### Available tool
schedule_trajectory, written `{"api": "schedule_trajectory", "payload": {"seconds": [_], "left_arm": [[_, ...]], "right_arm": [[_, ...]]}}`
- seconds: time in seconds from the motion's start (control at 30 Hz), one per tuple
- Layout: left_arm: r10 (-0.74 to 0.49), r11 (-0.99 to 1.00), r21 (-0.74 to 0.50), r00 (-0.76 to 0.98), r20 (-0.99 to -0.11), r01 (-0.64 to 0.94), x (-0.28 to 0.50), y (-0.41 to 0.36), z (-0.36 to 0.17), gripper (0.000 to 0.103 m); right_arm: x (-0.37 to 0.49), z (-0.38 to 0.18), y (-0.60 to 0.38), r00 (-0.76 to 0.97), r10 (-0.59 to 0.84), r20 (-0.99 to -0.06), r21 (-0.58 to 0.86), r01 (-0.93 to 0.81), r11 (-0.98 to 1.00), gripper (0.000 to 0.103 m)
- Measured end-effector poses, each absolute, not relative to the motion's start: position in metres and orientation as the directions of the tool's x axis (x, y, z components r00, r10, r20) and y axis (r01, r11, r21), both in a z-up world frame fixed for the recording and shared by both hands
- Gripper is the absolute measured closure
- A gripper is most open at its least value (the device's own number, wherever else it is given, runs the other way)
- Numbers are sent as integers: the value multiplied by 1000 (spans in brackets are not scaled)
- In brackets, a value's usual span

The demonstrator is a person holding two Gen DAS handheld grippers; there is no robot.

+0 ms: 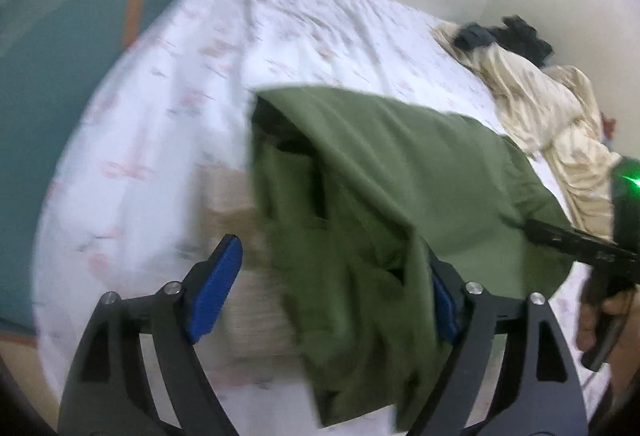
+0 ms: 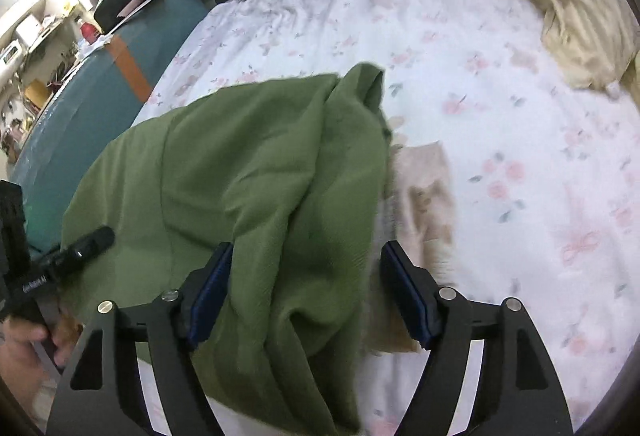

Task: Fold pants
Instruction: 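Carry the folded pants with both tools onto the beige cloth stack, then open both tools and withdraw from the stacked pants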

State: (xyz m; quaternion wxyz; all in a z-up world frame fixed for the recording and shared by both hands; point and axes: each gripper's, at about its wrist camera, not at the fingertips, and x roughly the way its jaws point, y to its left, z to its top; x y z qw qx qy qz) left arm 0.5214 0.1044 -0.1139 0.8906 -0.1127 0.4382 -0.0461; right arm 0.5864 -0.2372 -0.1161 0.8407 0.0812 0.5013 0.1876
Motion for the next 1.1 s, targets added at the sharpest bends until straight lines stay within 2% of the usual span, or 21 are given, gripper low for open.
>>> {"api": "schedule_trajectory", "payload": {"seconds": [0.1,0.2,0.3,0.4,0.73,1.1], "left_arm": [[-127,977,-205,612,-780,-58,516,111,-109,22],[18,988,-81,615,-789,-132,505,108,-101,22],[98,970,-60,604,-791,-236,492,120,-98,23],[42,961,-132,604,-796,-241,476,128,-91,23],[-25,980,-156,691,-722,-128,400,90,-36,23],[-66,991,-132,798,-600,-18,255,46,39,21]], "right_arm": [[578,-106,-250,457,332,-825,273,-193,943,25],[563,-102,-251,464,202,-863,131,-180,975,25],[547,-96,-258,458,202,-866,140,-167,976,25],[529,-79,-260,482,229,-846,166,-172,971,25],[440,-29,-257,552,361,-752,317,-178,932,23],[302,30,-261,666,346,-660,287,-203,936,18]]}}
